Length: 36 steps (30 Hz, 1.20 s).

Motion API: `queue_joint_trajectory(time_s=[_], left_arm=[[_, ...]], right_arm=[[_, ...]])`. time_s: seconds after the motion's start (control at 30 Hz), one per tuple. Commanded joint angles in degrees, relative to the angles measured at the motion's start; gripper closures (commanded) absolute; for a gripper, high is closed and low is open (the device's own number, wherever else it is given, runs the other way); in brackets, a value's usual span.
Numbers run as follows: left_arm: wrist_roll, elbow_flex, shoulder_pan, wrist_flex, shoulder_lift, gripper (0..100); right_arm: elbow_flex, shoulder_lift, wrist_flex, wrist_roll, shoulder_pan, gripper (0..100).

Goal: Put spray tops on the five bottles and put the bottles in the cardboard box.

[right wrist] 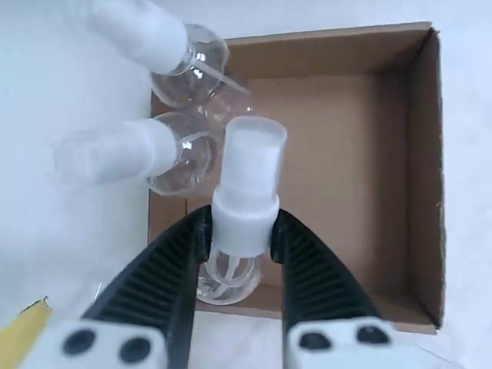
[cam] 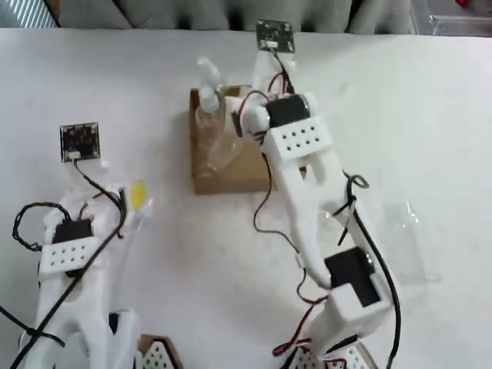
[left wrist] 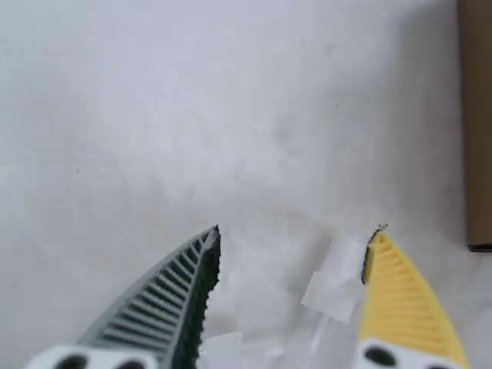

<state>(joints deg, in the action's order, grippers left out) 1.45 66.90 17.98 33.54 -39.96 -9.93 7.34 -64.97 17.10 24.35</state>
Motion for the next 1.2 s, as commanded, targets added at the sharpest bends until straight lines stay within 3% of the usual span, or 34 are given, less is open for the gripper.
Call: queue_joint_trajectory(time_s=[0.0,0.5,1.0,1.17], left_arm=[[0.79,0.09,-0.84,-1.49,-1.19,71],[0.79,0.09,-0.75,-1.49,-1.19,71],[0.79,0.09,-0.75,-1.41,-1.19,71],[0.79,0.09,-0.75,-1.41,-1.19,71]], right_arm=[[8.00,-7.25,7.52,-0.88,1.80,98.1],[41.58,-27.47,40.31,-0.97,2.15,98.3],[45.27,-27.74,42.77,-1.41,7.16,98.3],[48.18,-28.18,48.75,-8.18,8.22,98.3]])
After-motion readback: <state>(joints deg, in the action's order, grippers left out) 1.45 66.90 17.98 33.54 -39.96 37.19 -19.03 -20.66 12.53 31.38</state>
